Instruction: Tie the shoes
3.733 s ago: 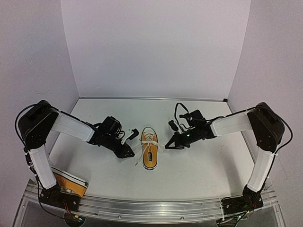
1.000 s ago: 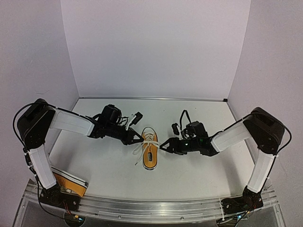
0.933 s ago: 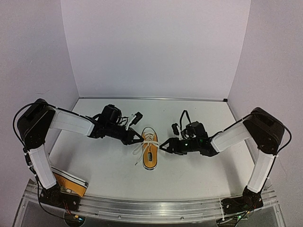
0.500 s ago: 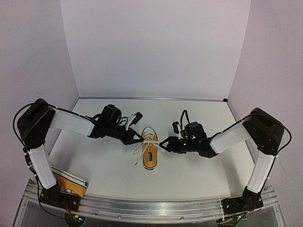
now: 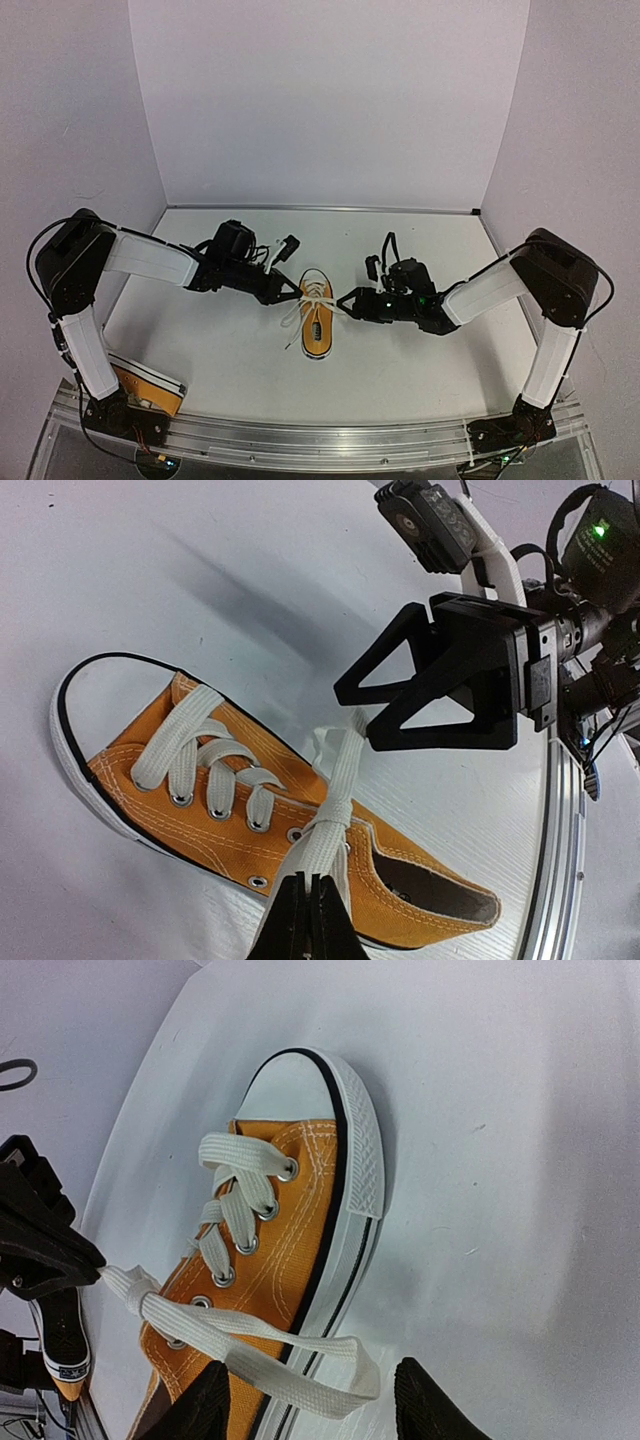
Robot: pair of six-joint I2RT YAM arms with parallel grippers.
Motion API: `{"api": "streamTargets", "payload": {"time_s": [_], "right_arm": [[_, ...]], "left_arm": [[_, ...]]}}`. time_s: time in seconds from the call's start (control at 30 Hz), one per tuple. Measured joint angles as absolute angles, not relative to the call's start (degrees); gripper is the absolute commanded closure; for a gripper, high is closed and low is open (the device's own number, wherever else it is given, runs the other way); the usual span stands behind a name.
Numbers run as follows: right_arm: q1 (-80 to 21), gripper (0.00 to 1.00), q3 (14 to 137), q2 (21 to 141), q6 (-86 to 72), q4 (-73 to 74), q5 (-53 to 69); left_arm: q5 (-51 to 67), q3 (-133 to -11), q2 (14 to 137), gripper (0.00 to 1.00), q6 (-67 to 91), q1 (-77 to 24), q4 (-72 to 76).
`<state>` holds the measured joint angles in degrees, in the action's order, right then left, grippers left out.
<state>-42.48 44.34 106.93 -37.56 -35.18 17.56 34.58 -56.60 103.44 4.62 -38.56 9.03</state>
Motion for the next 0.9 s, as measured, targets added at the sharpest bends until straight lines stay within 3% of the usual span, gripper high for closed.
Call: {"api": "streamTargets", "payload": {"time_s": [0.57,0.9], "right_arm": [[-42.50,0.46,44.34,105.40,-36.93,-35.11,17.93],[-42.50,0.55,44.41,105.34,-36.36,-35.09,19.22]], "left_arm": [[30.26,-56.61,98.54,1.00,4.93,-35.10,7.70],[25.27,-56.60,95.47,1.00,5.98,-32.07,5.62]]}}
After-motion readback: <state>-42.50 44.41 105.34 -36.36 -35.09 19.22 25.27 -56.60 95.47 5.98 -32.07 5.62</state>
